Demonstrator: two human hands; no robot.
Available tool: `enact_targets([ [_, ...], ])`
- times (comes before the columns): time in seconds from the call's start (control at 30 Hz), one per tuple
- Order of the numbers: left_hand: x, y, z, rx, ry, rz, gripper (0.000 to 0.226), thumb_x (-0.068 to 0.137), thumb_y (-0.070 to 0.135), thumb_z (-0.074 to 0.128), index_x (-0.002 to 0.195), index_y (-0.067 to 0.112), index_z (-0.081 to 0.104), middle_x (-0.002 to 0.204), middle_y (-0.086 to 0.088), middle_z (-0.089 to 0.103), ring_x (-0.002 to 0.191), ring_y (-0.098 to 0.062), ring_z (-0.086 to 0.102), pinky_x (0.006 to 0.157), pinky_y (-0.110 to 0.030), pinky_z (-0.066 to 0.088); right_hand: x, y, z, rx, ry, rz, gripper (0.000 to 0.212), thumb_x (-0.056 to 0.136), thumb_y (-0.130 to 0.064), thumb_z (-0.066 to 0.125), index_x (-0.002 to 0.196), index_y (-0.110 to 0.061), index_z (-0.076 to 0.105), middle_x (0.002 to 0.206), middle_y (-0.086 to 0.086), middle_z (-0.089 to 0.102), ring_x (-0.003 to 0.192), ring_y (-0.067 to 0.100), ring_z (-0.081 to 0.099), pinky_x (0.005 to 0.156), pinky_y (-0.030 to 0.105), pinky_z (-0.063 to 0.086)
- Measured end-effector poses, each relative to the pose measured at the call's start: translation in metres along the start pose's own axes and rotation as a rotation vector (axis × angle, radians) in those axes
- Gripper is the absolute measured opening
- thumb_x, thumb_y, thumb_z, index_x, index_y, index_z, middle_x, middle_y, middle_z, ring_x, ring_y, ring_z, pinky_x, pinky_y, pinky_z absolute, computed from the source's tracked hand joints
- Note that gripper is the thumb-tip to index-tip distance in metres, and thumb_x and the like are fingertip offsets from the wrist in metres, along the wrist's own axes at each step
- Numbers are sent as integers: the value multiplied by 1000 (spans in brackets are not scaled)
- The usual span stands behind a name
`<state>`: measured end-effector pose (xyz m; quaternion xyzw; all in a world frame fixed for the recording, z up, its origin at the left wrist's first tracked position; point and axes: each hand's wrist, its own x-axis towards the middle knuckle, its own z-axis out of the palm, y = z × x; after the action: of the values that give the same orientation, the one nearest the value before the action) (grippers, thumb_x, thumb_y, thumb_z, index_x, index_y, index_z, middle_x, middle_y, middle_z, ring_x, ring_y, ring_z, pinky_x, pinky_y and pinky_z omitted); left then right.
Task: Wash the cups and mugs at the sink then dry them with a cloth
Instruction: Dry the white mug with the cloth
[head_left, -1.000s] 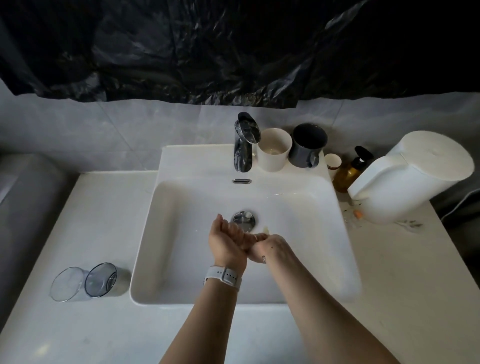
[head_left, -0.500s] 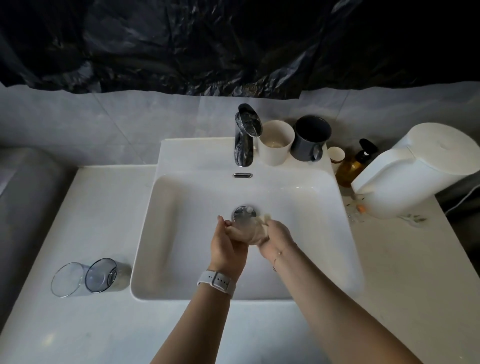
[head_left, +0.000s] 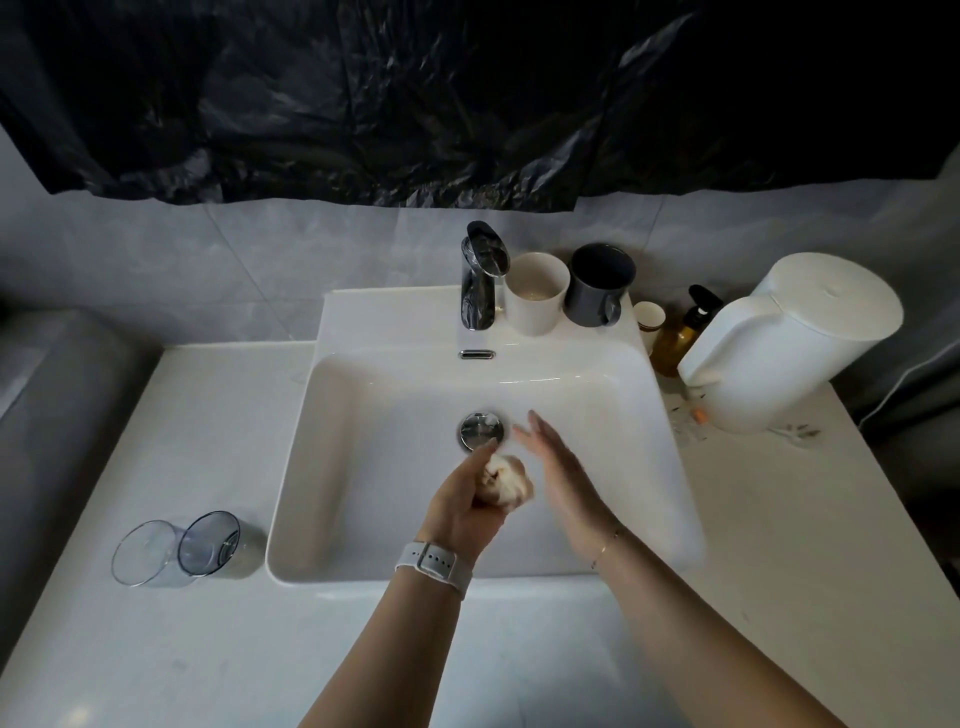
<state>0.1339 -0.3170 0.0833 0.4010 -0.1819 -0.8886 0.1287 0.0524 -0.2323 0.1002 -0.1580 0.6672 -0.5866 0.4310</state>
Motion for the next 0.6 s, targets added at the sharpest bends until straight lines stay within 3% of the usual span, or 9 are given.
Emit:
enact_targets([
  [0.07, -2, 6, 2, -95, 35, -2, 41, 96, 12, 47, 58, 2, 60, 56, -10, 57, 55, -22, 56, 56, -28, 49, -8, 9, -9, -34, 104, -128, 57, 87, -53, 47, 140, -32, 42, 146, -13, 41, 131, -2, 38, 105, 18, 34],
  [0.2, -9, 11, 14, -294, -1, -189, 26, 100, 13, 46, 88, -3, 61, 79, -16, 66, 75, -26, 65, 62, -34, 59, -22, 23, -8, -25, 52, -255, 69, 79, -51, 63, 141, -42, 36, 141, -27, 42, 128, -11, 38, 101, 14, 37],
  [0.27, -11, 1, 23, -320, -23, -247, 32, 101, 22, 47, 96, -5, 63, 87, -19, 68, 84, -30, 66, 72, -41, 56, -22, 21, 5, 38, 47, -291, 57, 83, -38, 67, 136, -36, 46, 136, -24, 50, 125, -10, 43, 101, 16, 41],
  [0.33, -10, -11, 26, -312, -7, -214, 37, 102, 34, 44, 102, 4, 66, 90, -13, 71, 92, -24, 65, 79, -36, 50, -20, 14, 17, 120, 147, -285, 26, 93, -25, 61, 119, -24, 63, 124, -15, 63, 118, -1, 55, 101, 25, 46],
  [0.4, -8, -17, 26, -385, 13, -167, 40, 101, 42, 44, 104, 9, 68, 91, -9, 73, 95, -21, 65, 81, -36, 49, -17, 6, 26, 239, 270, -236, 24, 99, -24, 50, 102, -11, 70, 110, -4, 72, 107, 12, 65, 95, 31, 51],
  [0.5, -4, -12, 24, -597, 38, -94, 41, 96, 40, 50, 84, 6, 70, 80, -12, 67, 87, -28, 60, 89, -45, 45, -15, -3, 32, 635, 329, -93, 33, 101, -29, 44, 81, -7, 59, 82, 8, 68, 80, 25, 69, 72, 32, 58],
  [0.6, -2, -3, 24, -661, 79, -37, 56, 103, 35, 43, 53, 9, 49, 57, -7, 50, 64, -23, 46, 72, -42, 45, -8, -6, 34, 991, 267, -11, 35, 103, -27, 40, 72, -12, 47, 59, 2, 45, 57, 18, 56, 61, 32, 53],
])
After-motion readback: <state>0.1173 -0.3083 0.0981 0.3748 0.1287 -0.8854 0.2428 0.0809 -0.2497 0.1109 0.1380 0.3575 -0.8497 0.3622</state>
